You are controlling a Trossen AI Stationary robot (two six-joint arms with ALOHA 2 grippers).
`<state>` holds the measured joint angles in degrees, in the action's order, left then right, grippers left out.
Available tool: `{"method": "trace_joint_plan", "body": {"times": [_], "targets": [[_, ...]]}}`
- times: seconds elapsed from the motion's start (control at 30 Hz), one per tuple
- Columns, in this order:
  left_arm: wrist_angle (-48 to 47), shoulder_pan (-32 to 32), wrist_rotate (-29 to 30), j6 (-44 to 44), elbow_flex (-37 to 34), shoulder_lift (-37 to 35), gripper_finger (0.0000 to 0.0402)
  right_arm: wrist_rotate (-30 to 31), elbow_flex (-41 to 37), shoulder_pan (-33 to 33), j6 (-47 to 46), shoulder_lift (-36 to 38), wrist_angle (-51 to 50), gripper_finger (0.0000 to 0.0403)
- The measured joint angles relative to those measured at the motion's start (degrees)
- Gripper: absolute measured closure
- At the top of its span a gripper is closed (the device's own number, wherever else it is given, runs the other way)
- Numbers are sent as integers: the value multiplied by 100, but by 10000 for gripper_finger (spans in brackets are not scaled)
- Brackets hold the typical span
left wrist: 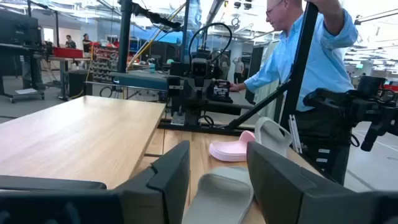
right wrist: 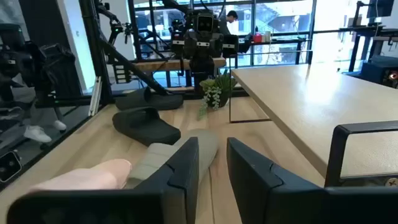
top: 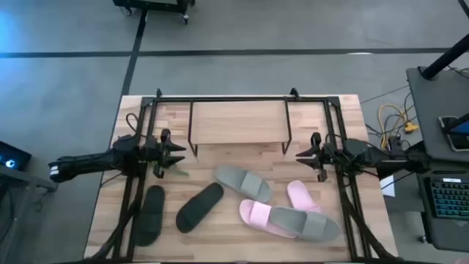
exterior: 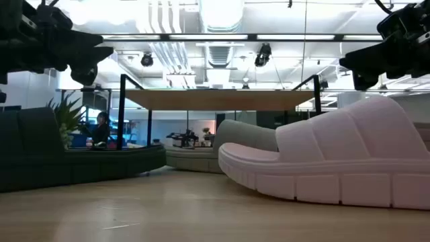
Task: Pick and place slides into the shelf
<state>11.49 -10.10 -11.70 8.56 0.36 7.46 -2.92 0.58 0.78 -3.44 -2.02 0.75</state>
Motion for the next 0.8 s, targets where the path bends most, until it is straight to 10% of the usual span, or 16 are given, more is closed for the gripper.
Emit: {"method": "trace_joint_plan", "body": {"times": [0.8], "targets": [[0, 0, 2, 0, 0, 1, 256, 0, 0, 2, 0, 0, 1, 325]]}}
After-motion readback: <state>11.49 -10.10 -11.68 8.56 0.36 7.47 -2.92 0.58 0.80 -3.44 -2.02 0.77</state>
